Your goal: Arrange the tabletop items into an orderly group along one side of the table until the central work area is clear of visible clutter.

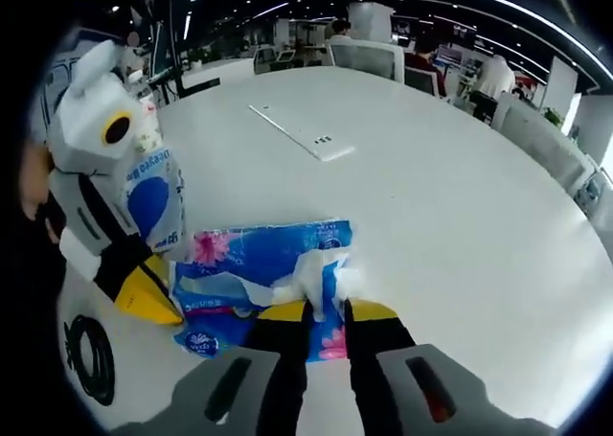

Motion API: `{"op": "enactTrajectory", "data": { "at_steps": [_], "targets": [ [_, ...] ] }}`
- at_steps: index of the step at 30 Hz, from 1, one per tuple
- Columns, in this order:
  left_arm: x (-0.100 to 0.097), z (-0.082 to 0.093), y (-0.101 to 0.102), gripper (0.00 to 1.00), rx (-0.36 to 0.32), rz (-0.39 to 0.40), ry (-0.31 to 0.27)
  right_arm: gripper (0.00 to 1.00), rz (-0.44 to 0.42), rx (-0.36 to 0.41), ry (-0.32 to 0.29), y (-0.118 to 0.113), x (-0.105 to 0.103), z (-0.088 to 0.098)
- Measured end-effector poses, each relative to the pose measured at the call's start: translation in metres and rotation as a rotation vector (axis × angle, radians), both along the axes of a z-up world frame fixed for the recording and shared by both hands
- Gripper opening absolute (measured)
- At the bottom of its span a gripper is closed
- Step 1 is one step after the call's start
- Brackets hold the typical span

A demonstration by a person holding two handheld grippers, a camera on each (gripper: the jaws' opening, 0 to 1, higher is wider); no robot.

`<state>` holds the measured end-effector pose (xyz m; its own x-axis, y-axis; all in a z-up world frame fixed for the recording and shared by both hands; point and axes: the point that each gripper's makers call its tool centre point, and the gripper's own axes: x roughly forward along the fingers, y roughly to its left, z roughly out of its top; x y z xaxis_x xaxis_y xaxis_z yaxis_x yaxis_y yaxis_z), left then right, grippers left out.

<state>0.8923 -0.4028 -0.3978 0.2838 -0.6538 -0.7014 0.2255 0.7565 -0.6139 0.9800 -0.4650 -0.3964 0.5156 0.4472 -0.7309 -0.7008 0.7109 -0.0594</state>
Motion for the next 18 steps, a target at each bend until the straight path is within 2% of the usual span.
{"op": "enactTrajectory", "data": {
  "at_steps": [3, 4, 7, 10, 18],
  "targets": [
    [0.001, 0.009, -0.002, 0.0, -0.018, -0.011, -0.01, 0.01, -0.005, 0.001, -0.033, -0.001, 0.0, 0.011],
    [0.002, 0.012, -0.002, 0.0, -0.016, -0.02, -0.03, 0.0, -0.004, -0.005, -0.054, -0.003, 0.0, 0.016],
    [0.004, 0.023, -0.004, 0.0, -0.009, -0.059, -0.075, 0.0, -0.018, -0.01, -0.079, -0.007, 0.0, 0.026],
    [0.003, 0.028, -0.005, 0.0, -0.025, -0.062, -0.073, 0.0, -0.033, -0.006, -0.1, -0.01, -0.003, 0.036],
    [-0.003, 0.046, -0.005, 0.0, -0.017, -0.131, -0.135, 0.0, -0.095, -0.014, -0.161, -0.022, -0.022, 0.066]
  ]
}}
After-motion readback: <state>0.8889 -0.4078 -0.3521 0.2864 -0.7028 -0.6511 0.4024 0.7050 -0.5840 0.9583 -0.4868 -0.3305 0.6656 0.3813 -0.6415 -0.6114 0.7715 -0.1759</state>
